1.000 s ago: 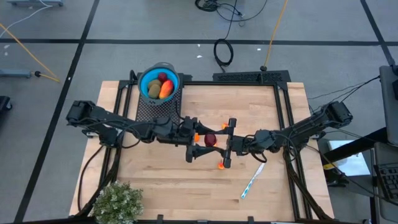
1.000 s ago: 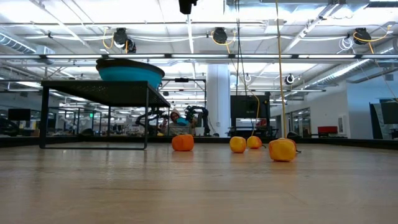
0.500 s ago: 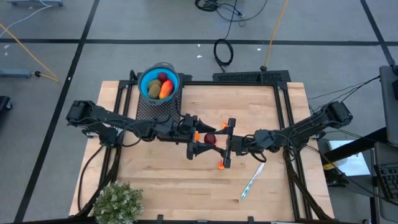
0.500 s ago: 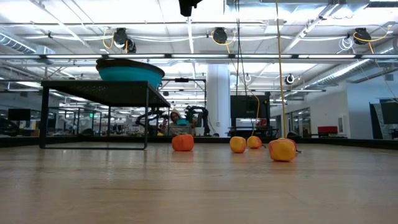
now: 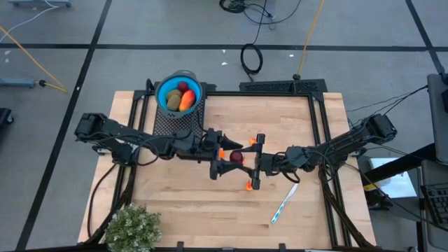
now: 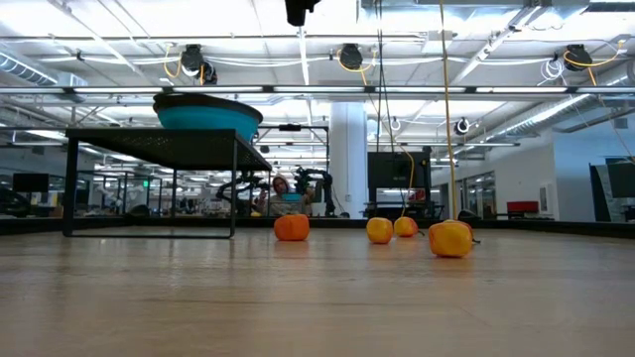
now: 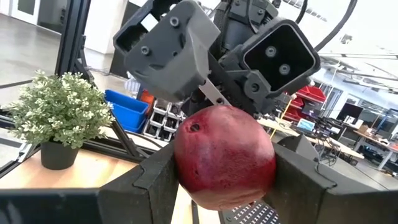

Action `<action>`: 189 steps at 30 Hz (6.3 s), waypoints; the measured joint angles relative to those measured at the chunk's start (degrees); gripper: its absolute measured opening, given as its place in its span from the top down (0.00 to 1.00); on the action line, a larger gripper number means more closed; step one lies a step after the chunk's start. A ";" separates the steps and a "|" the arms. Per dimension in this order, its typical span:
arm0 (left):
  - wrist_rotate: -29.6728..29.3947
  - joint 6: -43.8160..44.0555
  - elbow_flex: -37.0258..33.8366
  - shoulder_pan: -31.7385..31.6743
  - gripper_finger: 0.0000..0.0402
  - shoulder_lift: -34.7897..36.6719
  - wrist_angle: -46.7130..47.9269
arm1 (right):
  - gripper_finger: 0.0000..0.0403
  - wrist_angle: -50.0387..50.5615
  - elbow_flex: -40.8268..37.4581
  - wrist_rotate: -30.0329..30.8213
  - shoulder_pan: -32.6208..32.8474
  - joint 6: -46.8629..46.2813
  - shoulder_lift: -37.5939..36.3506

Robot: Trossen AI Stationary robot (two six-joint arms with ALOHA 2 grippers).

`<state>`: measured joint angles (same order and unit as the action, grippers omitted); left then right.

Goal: Pick & Place Fruit
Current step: Put the pomegranate into the blue strainer bowl on the shelf

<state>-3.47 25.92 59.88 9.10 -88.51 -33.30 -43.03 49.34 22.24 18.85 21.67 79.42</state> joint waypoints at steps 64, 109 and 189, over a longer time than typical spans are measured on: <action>6.77 3.14 -0.15 -0.02 0.46 0.17 4.32 | 0.50 0.49 0.15 1.74 -0.14 0.09 -0.19; 9.40 7.75 0.00 -4.67 0.44 0.50 6.12 | 0.49 2.89 -0.07 2.01 -0.92 -2.49 0.02; -20.52 -5.23 -0.02 -47.38 0.43 21.03 63.78 | 1.00 49.37 -0.07 -11.85 -20.06 -19.30 -31.08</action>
<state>-23.99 20.69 59.86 -38.28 -67.48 30.49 6.35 49.28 10.39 -1.21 2.37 48.34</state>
